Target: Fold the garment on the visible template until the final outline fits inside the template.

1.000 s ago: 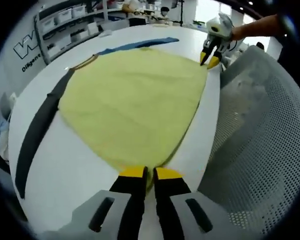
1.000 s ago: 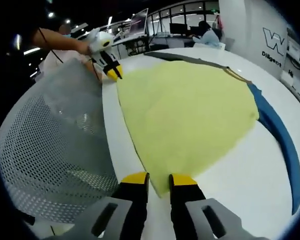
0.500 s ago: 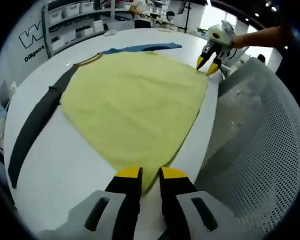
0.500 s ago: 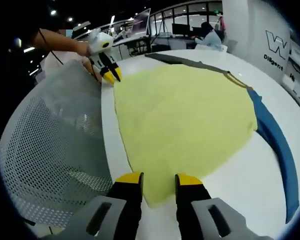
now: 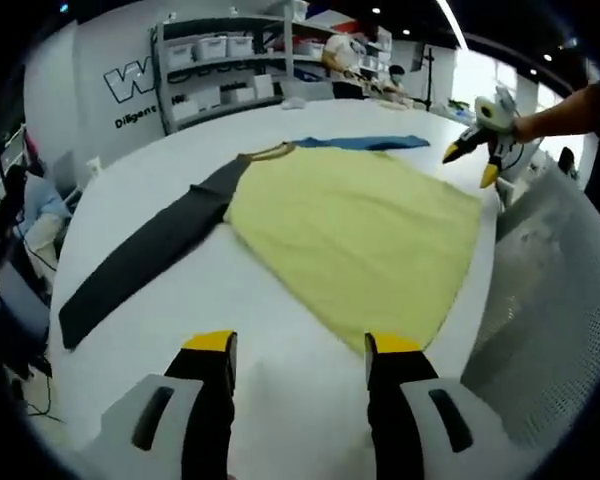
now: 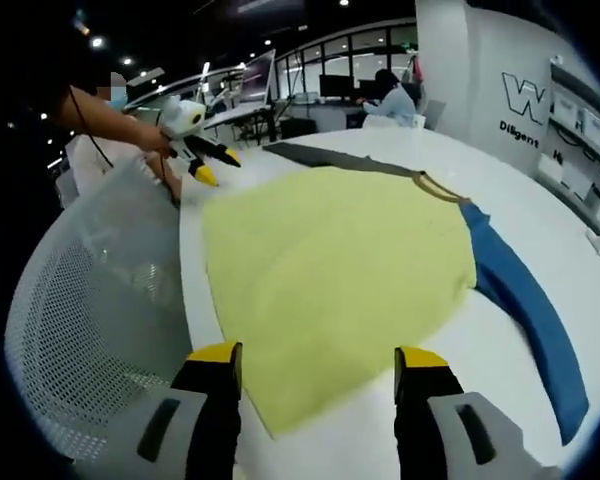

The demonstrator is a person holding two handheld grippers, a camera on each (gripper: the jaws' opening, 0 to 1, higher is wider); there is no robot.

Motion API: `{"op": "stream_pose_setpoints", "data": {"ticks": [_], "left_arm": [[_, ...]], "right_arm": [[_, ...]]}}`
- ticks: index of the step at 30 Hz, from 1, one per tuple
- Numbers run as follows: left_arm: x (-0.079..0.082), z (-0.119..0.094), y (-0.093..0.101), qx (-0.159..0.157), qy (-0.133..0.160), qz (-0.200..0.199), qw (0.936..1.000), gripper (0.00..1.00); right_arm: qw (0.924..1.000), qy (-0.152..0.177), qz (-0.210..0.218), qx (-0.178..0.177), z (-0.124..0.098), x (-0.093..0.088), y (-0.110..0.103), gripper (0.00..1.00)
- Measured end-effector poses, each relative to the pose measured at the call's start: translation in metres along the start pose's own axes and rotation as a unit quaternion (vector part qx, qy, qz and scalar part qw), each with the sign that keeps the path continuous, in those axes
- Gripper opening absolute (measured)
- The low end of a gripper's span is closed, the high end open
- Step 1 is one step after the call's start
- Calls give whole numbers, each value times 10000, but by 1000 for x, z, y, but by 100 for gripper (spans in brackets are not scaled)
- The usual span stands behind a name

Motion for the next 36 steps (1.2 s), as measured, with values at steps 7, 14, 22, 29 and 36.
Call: {"op": "stream_pose_setpoints", "data": {"ticks": [7,14,22,29,36], "left_arm": [[0,2,-36,523,194,-623,9965,54],[-3,4,-67,860,285,-1056,9903,53],[-9,5,-94,1160,292,-1271,9846,53],[-15,2,-127,1652,406,-1760,9696,53],[-22,0,-157,2090,381,-1971,9571,52]], "right_arm": [[9995,219,100,-197,-6,7,-1,71],[9989,230,191,-356,-14,6,-2,72],[9971,309,281,-632,-26,6,0,77],[9951,477,353,-786,-31,10,1,85],[9946,399,391,-879,-33,8,2,87]]}}
Point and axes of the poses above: the point that each gripper's makers call its tool centre point, and the gripper's own axes: z roughly forward along the fingers, y roughly to its right, x roughly out of its top, the point moved 10 cm from there along -z, roughly backward along the fingers, and after that the axes turned 3 degrees about y, right-handed, at the moved point
